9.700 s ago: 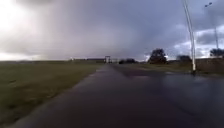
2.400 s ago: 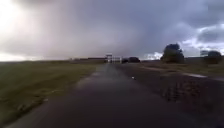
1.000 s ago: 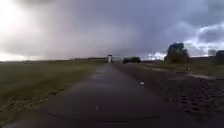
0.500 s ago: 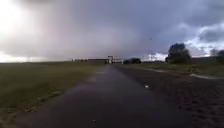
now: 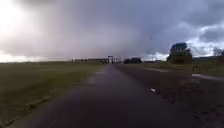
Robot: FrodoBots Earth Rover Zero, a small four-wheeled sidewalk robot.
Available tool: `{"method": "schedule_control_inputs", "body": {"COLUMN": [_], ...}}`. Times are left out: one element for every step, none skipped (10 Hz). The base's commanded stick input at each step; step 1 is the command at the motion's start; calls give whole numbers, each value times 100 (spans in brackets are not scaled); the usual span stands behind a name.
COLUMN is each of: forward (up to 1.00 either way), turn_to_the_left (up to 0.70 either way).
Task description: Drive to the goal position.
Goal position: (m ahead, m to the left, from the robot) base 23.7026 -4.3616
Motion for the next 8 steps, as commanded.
{"method": "schedule_control_inputs", "body": {"forward": [70, 70, 70, 70, 70, 70, 70, 70], "turn_to_the_left": [0, 0, 0, 0, 0, 0, 0, 0]}}
